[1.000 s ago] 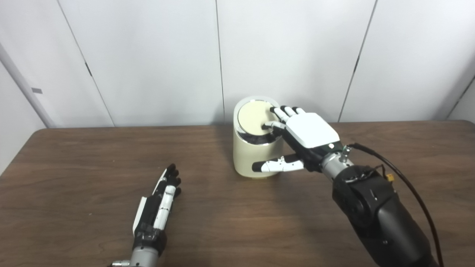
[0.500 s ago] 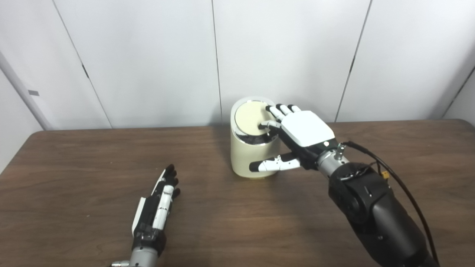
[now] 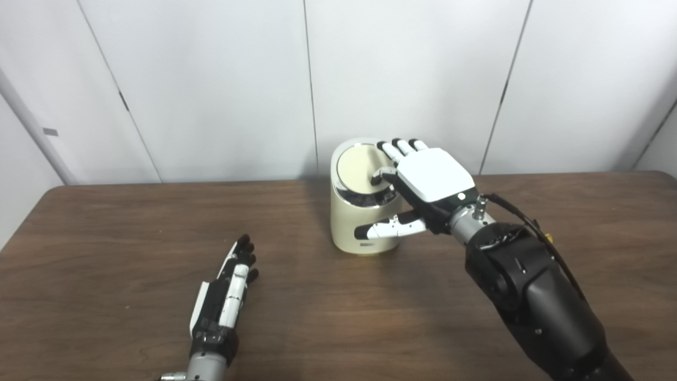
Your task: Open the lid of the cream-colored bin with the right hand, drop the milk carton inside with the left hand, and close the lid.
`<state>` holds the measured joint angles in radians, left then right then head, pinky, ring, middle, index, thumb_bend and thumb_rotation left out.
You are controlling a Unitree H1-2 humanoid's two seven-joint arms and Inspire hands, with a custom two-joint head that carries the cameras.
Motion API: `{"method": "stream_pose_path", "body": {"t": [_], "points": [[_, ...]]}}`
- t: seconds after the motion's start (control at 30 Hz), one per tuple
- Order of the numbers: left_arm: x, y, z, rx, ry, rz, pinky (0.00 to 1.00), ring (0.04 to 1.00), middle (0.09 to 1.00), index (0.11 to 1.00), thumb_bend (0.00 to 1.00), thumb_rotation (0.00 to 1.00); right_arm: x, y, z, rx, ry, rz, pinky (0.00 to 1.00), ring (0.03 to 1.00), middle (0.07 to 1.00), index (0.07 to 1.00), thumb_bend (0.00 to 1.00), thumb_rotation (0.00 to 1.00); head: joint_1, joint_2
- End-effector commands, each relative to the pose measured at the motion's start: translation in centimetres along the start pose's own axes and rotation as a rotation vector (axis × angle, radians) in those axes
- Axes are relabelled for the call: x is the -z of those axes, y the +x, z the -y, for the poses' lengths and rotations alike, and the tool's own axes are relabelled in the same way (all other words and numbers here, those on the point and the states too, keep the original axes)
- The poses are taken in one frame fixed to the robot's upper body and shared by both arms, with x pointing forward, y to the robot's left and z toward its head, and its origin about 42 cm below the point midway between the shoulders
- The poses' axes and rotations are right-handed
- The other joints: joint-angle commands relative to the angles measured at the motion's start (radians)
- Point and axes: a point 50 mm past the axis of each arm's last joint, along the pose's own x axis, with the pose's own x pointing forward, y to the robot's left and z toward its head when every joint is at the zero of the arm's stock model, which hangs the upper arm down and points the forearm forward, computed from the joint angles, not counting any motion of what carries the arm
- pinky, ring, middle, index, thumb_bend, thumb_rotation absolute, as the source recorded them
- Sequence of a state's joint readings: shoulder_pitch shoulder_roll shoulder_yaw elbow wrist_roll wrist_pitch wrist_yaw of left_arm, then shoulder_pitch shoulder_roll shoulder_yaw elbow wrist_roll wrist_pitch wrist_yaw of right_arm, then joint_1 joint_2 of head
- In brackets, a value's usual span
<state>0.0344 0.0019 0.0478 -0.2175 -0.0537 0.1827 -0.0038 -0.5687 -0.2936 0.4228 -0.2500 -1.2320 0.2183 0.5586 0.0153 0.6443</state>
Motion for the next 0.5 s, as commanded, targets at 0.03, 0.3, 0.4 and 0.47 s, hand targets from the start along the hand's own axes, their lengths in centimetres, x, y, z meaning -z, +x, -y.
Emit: {"method": "stream_pose_path", "body": {"t": [0.03, 0.3, 0.4, 0.47], "points": [[-1.0, 0.4, 0.2, 0.002, -0.006, 0.044, 0.95, 0.971, 0.973, 1.0, 0.57, 0.86, 0.2, -0.2, -1.8, -0.143, -0.016, 0.012, 1.0, 1.0, 1.0, 0.662, 0.65, 0.98, 0.001, 0.003], [-0.9, 0.4, 0.3, 0.003, -0.004, 0.043, 0.95, 0.97, 0.972, 1.0, 0.59, 0.86, 0.3, -0.5, -1.9, -0.147, -0.011, 0.013, 1.0, 1.0, 1.0, 0.686, 0.65, 1.0, 0.004, 0.001], [-0.8, 0.4, 0.3, 0.014, -0.005, 0.048, 0.95, 0.975, 0.977, 1.0, 0.58, 0.84, 0.4, -0.9, -1.5, -0.127, 0.009, 0.01, 1.0, 1.0, 1.0, 0.715, 0.65, 1.0, 0.006, 0.0], [-0.8, 0.3, 0.4, 0.016, 0.005, 0.046, 0.94, 0.964, 0.97, 1.0, 0.58, 0.84, 0.4, -1.3, -1.1, -0.094, 0.021, 0.009, 1.0, 1.0, 1.0, 0.751, 0.65, 1.0, 0.006, 0.0]]}}
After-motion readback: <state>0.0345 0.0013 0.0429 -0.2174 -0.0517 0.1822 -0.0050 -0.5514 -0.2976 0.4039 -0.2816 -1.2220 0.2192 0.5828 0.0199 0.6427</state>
